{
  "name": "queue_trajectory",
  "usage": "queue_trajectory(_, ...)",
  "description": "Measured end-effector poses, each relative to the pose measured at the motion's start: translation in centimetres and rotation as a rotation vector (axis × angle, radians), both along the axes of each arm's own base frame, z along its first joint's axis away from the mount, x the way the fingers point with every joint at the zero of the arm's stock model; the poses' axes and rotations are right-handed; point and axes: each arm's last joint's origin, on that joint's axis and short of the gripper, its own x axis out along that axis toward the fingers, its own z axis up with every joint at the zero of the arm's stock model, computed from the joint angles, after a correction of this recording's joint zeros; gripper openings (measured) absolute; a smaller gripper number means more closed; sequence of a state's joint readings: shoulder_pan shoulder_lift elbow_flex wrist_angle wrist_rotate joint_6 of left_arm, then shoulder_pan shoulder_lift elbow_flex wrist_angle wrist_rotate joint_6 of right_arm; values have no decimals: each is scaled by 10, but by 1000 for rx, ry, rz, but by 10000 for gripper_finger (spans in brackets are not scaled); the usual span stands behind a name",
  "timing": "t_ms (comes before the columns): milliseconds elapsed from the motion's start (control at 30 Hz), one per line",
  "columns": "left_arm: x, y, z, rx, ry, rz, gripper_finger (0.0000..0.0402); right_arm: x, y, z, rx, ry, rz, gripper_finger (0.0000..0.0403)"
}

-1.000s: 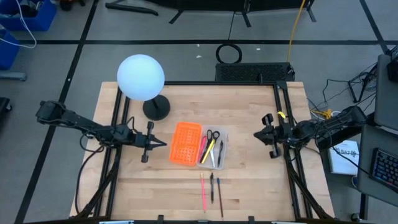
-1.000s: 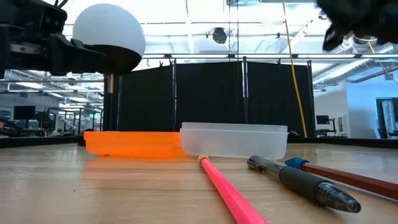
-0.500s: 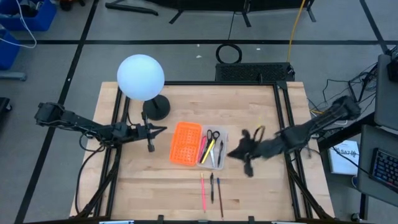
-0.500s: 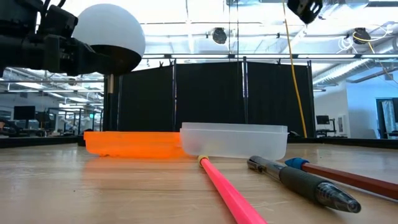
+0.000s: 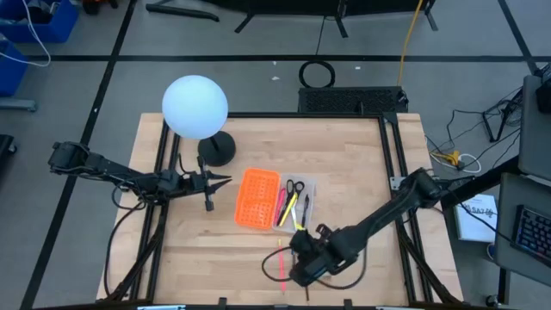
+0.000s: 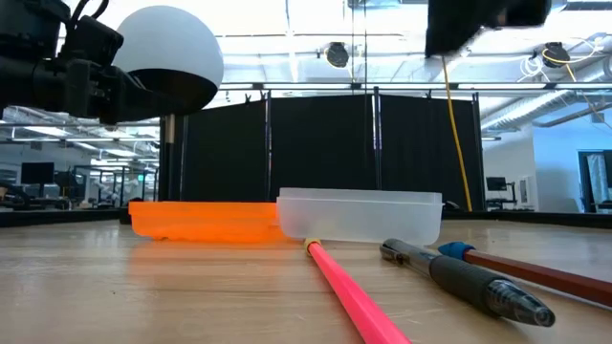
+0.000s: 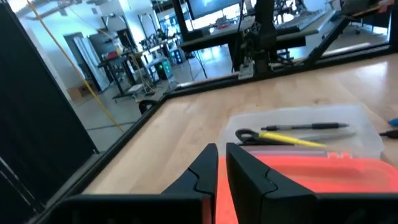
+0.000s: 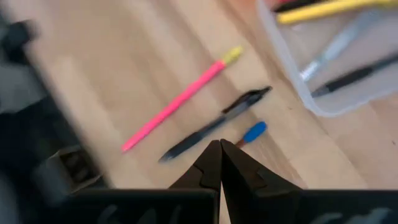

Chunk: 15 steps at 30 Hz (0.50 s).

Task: Pick & place school supplies into a supply box
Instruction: Put the brown pencil into the orange supply box

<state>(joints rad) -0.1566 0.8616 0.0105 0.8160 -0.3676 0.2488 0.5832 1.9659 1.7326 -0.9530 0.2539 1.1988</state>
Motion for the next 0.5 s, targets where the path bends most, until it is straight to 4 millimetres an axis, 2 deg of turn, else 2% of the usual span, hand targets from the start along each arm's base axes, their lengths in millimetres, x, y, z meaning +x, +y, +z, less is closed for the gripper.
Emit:
queue_trajectory(100, 0, 0, 0, -34, -2, 0, 34, 6, 0, -18, -16, 31, -36, 4)
queue_trajectory(200, 0, 0, 0, -77, -12, 1, 29, 6, -1, -26, -47, 54, -27, 22)
queue_trajectory(500, 0, 0, -4, -118, 19, -5, 6, 0, -8, -45, 28, 134, -218, 143)
